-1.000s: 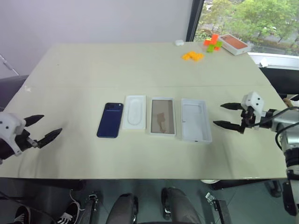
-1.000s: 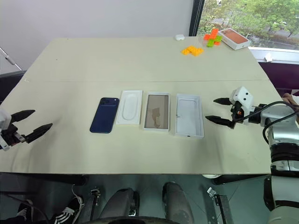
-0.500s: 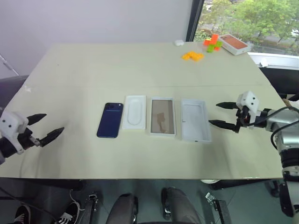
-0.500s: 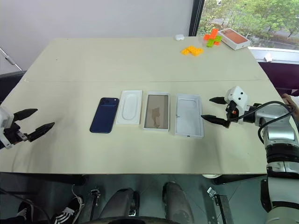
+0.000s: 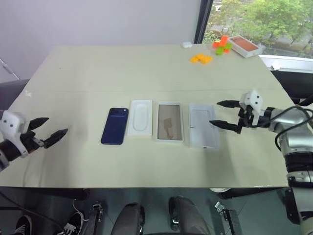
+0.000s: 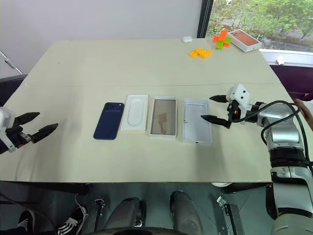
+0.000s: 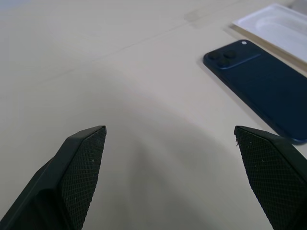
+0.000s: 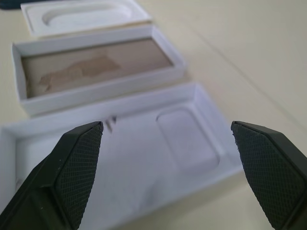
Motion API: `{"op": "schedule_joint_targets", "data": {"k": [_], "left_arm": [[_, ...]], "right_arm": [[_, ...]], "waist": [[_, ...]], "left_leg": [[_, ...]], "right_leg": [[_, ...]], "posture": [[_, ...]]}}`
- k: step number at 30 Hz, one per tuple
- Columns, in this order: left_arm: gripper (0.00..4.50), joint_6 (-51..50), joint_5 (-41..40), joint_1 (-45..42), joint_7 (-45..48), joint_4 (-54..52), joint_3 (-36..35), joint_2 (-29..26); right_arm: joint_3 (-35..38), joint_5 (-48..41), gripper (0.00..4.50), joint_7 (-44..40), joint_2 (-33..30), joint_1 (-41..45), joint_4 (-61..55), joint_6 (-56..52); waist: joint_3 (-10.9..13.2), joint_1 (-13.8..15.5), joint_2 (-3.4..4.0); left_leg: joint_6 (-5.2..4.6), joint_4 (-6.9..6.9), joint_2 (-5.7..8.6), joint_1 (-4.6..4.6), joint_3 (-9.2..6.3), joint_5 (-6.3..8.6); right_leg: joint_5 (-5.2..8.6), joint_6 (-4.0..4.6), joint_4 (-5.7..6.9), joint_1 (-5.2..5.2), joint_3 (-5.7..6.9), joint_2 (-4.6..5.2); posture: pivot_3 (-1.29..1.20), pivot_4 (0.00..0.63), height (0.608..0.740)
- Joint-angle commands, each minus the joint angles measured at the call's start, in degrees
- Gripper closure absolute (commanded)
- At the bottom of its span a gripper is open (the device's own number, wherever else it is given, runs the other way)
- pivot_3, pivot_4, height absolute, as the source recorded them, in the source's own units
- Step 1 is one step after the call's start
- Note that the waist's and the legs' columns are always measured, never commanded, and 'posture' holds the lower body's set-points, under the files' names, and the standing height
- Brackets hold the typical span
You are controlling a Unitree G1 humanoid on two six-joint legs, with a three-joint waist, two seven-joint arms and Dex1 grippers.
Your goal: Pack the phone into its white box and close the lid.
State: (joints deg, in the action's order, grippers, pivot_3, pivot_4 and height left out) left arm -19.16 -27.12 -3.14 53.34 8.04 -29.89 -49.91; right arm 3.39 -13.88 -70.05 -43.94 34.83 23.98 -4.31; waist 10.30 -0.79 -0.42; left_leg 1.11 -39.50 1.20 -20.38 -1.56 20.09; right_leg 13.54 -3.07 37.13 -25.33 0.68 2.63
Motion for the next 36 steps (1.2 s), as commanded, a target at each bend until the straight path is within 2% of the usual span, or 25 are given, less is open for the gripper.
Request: {"op": "schedule_joint_targets", "data": {"k": [1, 9, 16, 22, 27, 31, 36], "left_arm": [[0.00, -6.7, -4.3, -4.0, -3.4, -3.2, -1.4, -0.1], [0.00, -12.6, -5.4, -9.3, -9.5, -6.0, 1.0, 2.8], [0.00, -18.4, -5.2, -11.3, -14.8, -7.7, 3.1, 4.2], [0.00, -29.1, -7.4, -11.8, -18.6, -8.3, 3.8, 4.6], [0.00, -37.0, -13.0, -15.3, -19.1, -7.3, 2.4, 6.4], [0.00, -44.4, -16.1, -18.5, -20.6, -4.5, 2.4, 7.7], [0.00, -46.5, -16.8, -20.2, -22.0, -3.2, 2.7, 9.7]], "right_arm": [[-1.8, -0.2, 0.03, 2.9, 2.9, 2.7, -7.7, -1.5], [-9.3, 4.4, 0.03, 9.8, 12.6, 5.4, -15.5, -0.2], [-13.8, 8.2, 0.03, 13.2, 16.6, 6.6, -14.2, -0.6], [-18.2, 13.9, 0.03, 16.8, 19.4, 8.2, -14.1, 2.2], [-21.4, 16.4, 0.03, 18.4, 22.7, 7.8, -15.6, 4.5], [-25.8, 21.9, 0.03, 20.4, 24.4, 7.9, -14.6, 11.4], [-27.0, 24.3, 0.03, 23.1, 26.3, 8.5, -12.6, 13.5]], "waist": [[0.0, -0.1, 0.00], [0.0, -0.1, -0.01], [0.0, 0.1, -0.04], [0.0, -0.3, -0.04], [0.0, -0.2, -0.08], [-0.1, -0.2, -0.10], [-0.1, -0.3, -0.13]], "left_leg": [[0.00, -0.01, 0.00, 0.00, 0.00, 0.00], [0.06, 0.00, 0.02, -0.06, -0.01, -0.03], [0.12, 0.00, 0.05, -0.09, -0.05, -0.07], [0.17, 0.00, 0.04, -0.06, -0.05, -0.09], [0.50, 0.00, 0.05, -0.08, -0.07, -0.28], [0.54, -0.01, 0.06, -0.05, -0.08, -0.30], [0.64, -0.01, 0.07, -0.05, -0.08, -0.36]], "right_leg": [[0.00, 0.00, 0.01, 0.00, 0.00, 0.00], [0.00, -0.01, 0.01, -0.07, 0.00, -0.01], [0.00, -0.01, 0.00, -0.08, 0.01, 0.00], [0.00, -0.01, 0.10, -0.12, 0.00, -0.03], [0.00, -0.01, 0.09, -0.11, 0.01, -0.04], [0.00, -0.01, 0.16, -0.11, 0.01, -0.06], [0.00, -0.01, 0.15, -0.11, 0.01, -0.06]], "posture": [[0.00, 0.150, 0.740], [0.00, 0.150, 0.740], [0.00, 0.150, 0.740], [0.00, 0.150, 0.740], [0.00, 0.150, 0.740], [0.00, 0.150, 0.740], [0.00, 0.150, 0.740]]}}
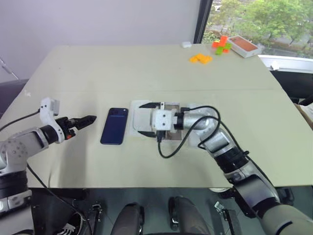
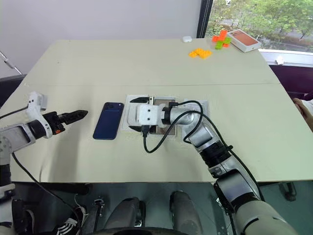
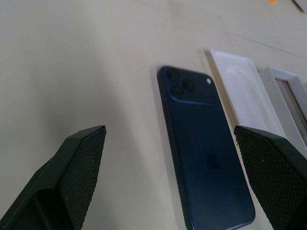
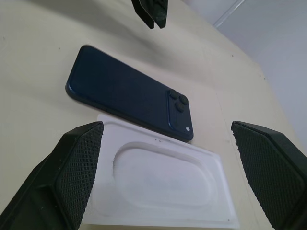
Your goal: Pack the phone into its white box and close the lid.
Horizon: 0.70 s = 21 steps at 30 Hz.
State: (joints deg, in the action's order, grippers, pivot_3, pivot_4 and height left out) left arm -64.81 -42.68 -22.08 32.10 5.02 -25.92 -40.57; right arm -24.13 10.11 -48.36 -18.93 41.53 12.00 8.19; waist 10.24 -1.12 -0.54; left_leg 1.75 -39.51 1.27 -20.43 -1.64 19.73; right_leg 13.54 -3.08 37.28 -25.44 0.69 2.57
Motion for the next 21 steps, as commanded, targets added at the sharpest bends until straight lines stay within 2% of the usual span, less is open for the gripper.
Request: {"op": "schedule_joint_targets", "data": {"k": [1, 8, 13, 17, 21], "left_arm": [[0.00, -0.7, -1.1, -1.3, -0.8, -0.3, -1.1, 0.6], [0.00, 2.1, -0.5, -1.2, 0.0, -1.3, -1.0, 0.7], [0.00, -2.1, -4.8, -5.3, -2.1, -2.3, -2.6, 2.1], [0.00, -6.1, -9.2, -8.8, -5.8, -5.9, -2.3, 7.1], [0.00, -5.1, -7.1, -9.3, -10.4, -8.4, 2.3, 13.6]], "right_arm": [[0.4, 0.4, 0.03, 1.3, 1.3, 1.5, -0.8, 1.1], [0.6, -0.3, 0.03, 0.4, 1.2, 0.0, -1.9, 0.3], [4.0, -4.1, 0.03, 0.5, 2.0, 0.4, -2.1, -5.6], [8.2, -9.8, 0.03, -2.3, 0.6, 0.6, -2.7, -8.3], [11.7, -15.8, 0.03, -9.3, -4.2, -0.2, -3.4, -10.3]], "waist": [[0.0, 0.0, -0.02], [0.0, 0.0, -0.02], [0.0, 0.3, -0.06], [0.0, 0.4, -0.08], [0.0, 0.3, -0.08]], "left_leg": [[0.03, 0.00, 0.00, -0.01, -0.01, -0.01], [0.07, 0.00, 0.00, 0.01, -0.03, -0.04], [0.08, -0.01, 0.00, -0.01, -0.06, -0.05], [0.08, -0.04, 0.02, -0.02, -0.07, -0.04], [0.04, -0.06, 0.04, -0.02, -0.06, -0.02]], "right_leg": [[0.00, 0.00, 0.00, 0.00, 0.00, 0.00], [0.00, 0.00, 0.01, 0.00, 0.00, -0.01], [0.00, 0.00, 0.02, 0.00, 0.01, 0.00], [0.00, 0.00, -0.02, 0.04, 0.01, 0.02], [-0.01, -0.01, -0.07, 0.07, 0.01, 0.03]], "posture": [[0.00, 0.150, 0.740], [0.00, 0.150, 0.740], [0.00, 0.150, 0.740], [0.00, 0.150, 0.740], [0.00, 0.150, 0.740]]}}
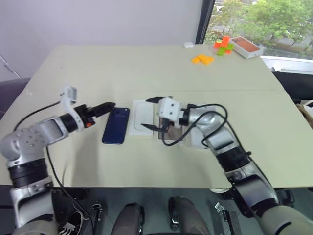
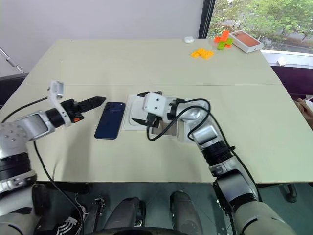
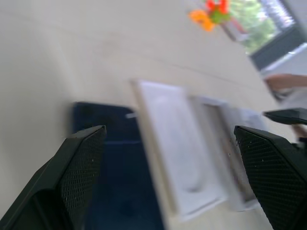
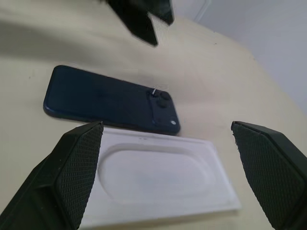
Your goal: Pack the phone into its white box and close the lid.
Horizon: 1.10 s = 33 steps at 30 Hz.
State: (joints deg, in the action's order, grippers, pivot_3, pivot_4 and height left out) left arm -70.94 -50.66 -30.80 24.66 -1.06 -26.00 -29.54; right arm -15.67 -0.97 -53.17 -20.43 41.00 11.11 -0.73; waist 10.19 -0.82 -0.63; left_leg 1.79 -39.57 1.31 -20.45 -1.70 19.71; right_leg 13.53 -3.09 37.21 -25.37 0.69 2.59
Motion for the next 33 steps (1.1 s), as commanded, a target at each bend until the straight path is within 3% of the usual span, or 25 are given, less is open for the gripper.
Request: {"op": "schedule_joint_targets", "data": {"k": [1, 9, 17, 33], "left_arm": [[0.00, 1.9, 1.7, -0.8, -4.0, -2.1, 3.1, 3.8], [0.00, 8.8, 5.3, -3.5, -7.2, 3.1, 5.5, 10.9], [0.00, 9.3, 8.4, -4.8, -7.0, 8.4, 7.9, 10.0], [0.00, 9.3, 8.8, -7.0, -8.9, 12.2, 7.8, 14.8]], "right_arm": [[3.6, -5.4, 0.03, -5.8, -3.8, 0.0, -2.5, -1.4], [5.4, -6.2, 0.03, -6.2, -6.8, -0.2, -1.3, -3.0], [5.9, -5.7, 0.03, -4.8, -7.2, -0.7, -1.5, -2.5], [5.5, -5.2, 0.03, -4.0, -7.5, -0.4, -0.5, -1.1]], "waist": [[0.0, 0.1, 0.00], [0.0, -0.1, -0.03], [0.0, 0.0, -0.03], [0.0, 0.0, -0.03]], "left_leg": [[0.00, 0.00, 0.01, 0.00, 0.00, 0.00], [0.20, 0.08, -0.07, 0.10, -0.01, -0.12], [0.20, 0.04, -0.04, 0.07, -0.01, -0.12], [0.21, 0.03, -0.04, 0.07, -0.01, -0.13]], "right_leg": [[0.00, 0.00, 0.00, 0.00, 0.00, 0.00], [0.00, 0.00, 0.19, -0.04, 0.01, -0.10], [-0.03, 0.04, 0.16, -0.04, 0.00, -0.08], [-0.03, 0.04, 0.16, -0.03, 0.00, -0.08]], "posture": [[0.00, 0.150, 0.740], [0.00, 0.150, 0.740], [0.00, 0.150, 0.740], [0.00, 0.150, 0.740]]}}
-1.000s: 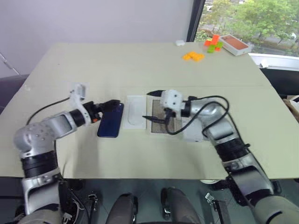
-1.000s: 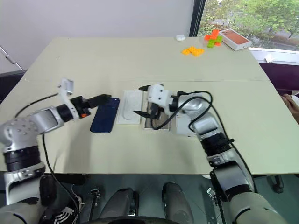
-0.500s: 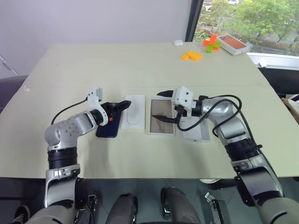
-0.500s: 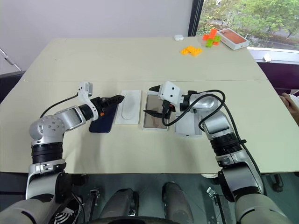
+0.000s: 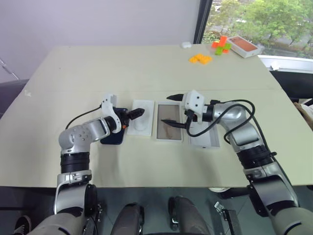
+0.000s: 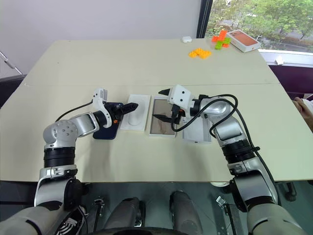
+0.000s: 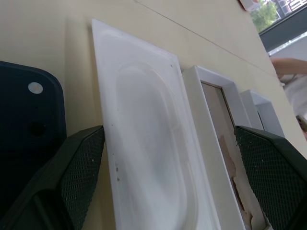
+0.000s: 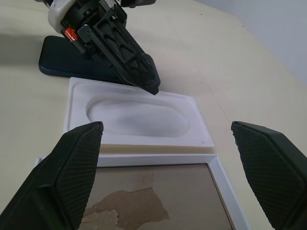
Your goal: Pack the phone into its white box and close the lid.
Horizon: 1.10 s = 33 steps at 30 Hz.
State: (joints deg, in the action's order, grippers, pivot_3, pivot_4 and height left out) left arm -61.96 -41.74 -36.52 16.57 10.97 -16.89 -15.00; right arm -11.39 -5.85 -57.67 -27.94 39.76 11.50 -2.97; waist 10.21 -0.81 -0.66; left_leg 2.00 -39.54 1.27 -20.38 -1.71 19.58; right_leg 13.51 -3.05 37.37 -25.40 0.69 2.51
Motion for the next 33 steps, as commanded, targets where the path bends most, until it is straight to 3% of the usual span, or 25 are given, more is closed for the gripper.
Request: {"op": "schedule_joint_targets", "data": {"k": [1, 15, 19, 25, 33], "left_arm": [[0.00, 0.4, 0.1, -1.5, -0.8, 0.3, -1.0, 0.2], [0.00, -8.0, 0.8, -2.9, -5.7, -3.5, 0.2, -1.4], [0.00, -13.9, -0.8, -5.4, -9.9, -4.5, -3.2, 0.3], [0.00, -22.0, 1.0, -8.1, -12.7, -4.2, -2.7, 0.0], [0.00, -20.5, 2.9, -8.3, -13.4, -5.0, -4.1, 2.9]], "right_arm": [[1.2, -0.2, 0.03, 0.6, 0.0, 0.8, -0.8, 1.2], [0.7, 0.0, 0.03, 0.8, 0.2, 0.6, -0.7, 1.8], [0.7, 0.0, 0.03, 1.0, 0.5, 0.8, -0.2, 2.0], [0.5, 0.2, 0.03, 1.1, 0.8, 0.7, 0.0, 2.5], [0.1, 0.6, 0.03, 1.0, 0.9, 0.0, -0.2, 3.0]], "waist": [[0.0, 0.0, 0.00], [0.0, 0.0, 0.00], [0.0, 0.0, -0.01], [0.0, 0.0, -0.03], [0.0, 0.0, -0.03]], "left_leg": [[0.00, -0.01, 0.00, 0.00, 0.00, 0.00], [0.00, -0.01, 0.00, 0.00, -0.01, 0.00], [0.00, -0.01, 0.00, 0.00, -0.01, 0.00], [0.01, 0.00, 0.00, -0.02, -0.01, 0.00], [0.04, 0.00, 0.01, 0.00, -0.01, -0.02]], "right_leg": [[0.00, 0.00, 0.00, 0.01, 0.00, 0.00], [0.00, 0.00, 0.01, 0.00, 0.00, 0.00], [0.00, 0.00, 0.02, 0.00, 0.00, 0.00], [0.00, -0.01, -0.01, 0.00, 0.00, 0.00], [0.00, -0.01, 0.00, 0.00, 0.00, 0.00]], "posture": [[0.00, 0.150, 0.740], [0.00, 0.150, 0.740], [0.00, 0.150, 0.740], [0.00, 0.150, 0.740], [0.00, 0.150, 0.740]]}}
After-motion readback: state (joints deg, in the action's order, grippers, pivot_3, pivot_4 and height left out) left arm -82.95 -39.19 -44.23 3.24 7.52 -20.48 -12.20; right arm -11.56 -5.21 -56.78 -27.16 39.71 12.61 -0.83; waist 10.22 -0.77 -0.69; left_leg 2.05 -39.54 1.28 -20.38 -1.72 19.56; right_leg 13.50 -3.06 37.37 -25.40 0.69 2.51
